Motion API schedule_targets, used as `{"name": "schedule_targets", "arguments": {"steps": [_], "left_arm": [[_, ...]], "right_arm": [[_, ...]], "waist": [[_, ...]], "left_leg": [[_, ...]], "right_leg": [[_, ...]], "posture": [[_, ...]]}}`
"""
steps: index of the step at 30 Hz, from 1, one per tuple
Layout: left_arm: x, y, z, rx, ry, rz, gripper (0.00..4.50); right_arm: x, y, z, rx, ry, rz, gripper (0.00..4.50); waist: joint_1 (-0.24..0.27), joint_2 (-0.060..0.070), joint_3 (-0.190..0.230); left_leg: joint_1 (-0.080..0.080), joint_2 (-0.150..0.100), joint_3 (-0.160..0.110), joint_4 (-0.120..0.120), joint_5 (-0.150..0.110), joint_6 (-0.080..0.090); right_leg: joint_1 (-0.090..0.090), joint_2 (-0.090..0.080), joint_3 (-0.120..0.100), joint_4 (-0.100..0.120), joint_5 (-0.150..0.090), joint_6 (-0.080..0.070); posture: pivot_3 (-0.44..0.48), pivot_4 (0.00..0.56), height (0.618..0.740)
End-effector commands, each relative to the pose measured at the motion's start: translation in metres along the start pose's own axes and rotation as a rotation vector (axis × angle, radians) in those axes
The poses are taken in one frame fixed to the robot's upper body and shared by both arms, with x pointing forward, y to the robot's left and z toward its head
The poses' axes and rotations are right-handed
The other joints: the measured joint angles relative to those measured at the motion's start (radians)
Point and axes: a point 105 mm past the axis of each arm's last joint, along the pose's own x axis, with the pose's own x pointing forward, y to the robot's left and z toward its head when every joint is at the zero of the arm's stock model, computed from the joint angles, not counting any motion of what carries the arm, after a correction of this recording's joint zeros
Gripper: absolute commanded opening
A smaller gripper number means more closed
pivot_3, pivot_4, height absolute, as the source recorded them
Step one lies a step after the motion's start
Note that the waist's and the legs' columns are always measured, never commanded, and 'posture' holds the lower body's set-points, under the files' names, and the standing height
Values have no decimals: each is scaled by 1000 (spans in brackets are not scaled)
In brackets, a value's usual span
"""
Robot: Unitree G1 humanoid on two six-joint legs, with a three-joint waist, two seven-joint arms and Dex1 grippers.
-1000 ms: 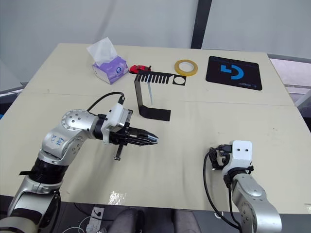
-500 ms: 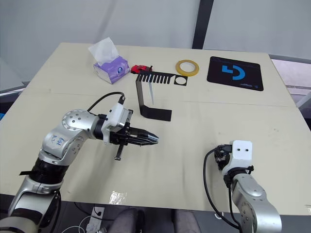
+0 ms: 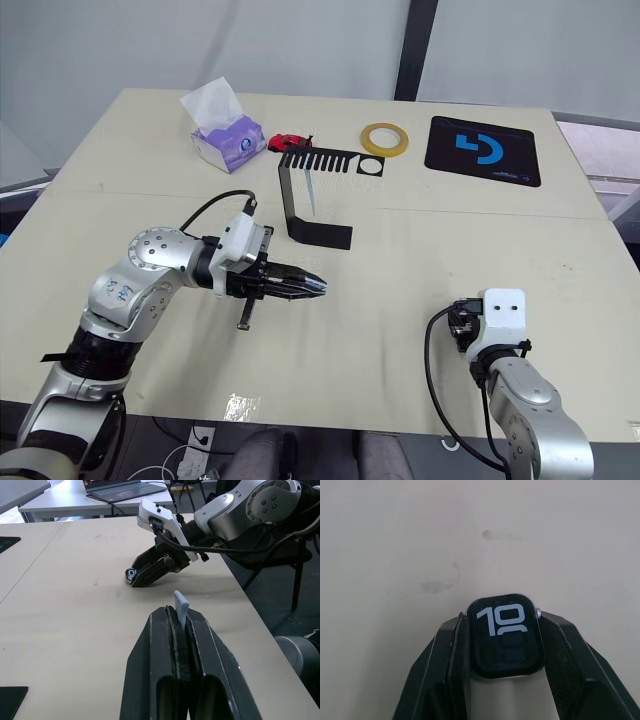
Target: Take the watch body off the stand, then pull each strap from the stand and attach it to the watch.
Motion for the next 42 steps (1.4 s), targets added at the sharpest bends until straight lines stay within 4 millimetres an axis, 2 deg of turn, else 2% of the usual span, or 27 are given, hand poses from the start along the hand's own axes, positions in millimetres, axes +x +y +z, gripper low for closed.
{"name": "schedule_targets", "arguments": {"steps": [1,2,7,15,18,21,23,37,42], "left_arm": [[-4,0,9,44,-18,19,0],[-5,0,9,43,-18,19,0],[-4,0,9,43,-20,20,0],[-4,2,10,49,-21,17,0],[-4,3,10,51,-20,18,0],[-4,2,10,52,-21,19,0],[-4,2,10,51,-21,20,0],[-7,2,8,46,-21,33,0],[-11,5,-2,67,32,72,0]], "right_arm": [[-6,-3,-5,-8,30,-1,3975],[-8,-4,-5,-11,32,-1,4432],[-10,-4,-7,-7,44,-5,4432],[-4,0,-5,24,35,-6,4432],[-4,3,-8,65,48,-4,3635],[-4,6,-10,79,56,3,2259],[-4,7,-10,77,57,3,1529],[-1,4,2,36,38,22,1523],[-1,7,17,-9,13,132,1523]], "waist": [[0,0,0],[-1,0,0],[-1,0,0],[-4,0,0],[-4,0,0],[-2,0,0],[-2,-1,-1],[-3,-2,-1],[-3,-2,-1]], "left_leg": [[0,0,0,0,0,0],[0,0,0,0,0,0],[1,1,0,0,0,0],[1,0,1,0,0,0],[1,1,1,0,0,0],[1,0,1,0,0,0],[1,0,1,0,0,0],[1,0,1,0,0,0],[1,0,1,0,0,0]], "right_leg": [[0,0,0,0,0,0],[0,0,0,0,0,0],[0,0,0,1,0,0],[0,0,0,1,0,0],[0,0,0,1,0,0],[0,0,0,1,0,0],[0,0,0,1,0,0],[0,0,0,1,0,0],[0,0,0,1,0,0]], "posture": [[0,150,738],[0,150,738],[0,150,738],[0,150,738],[0,150,738],[0,150,738],[0,150,738],[0,150,738],[0,150,738]]}}
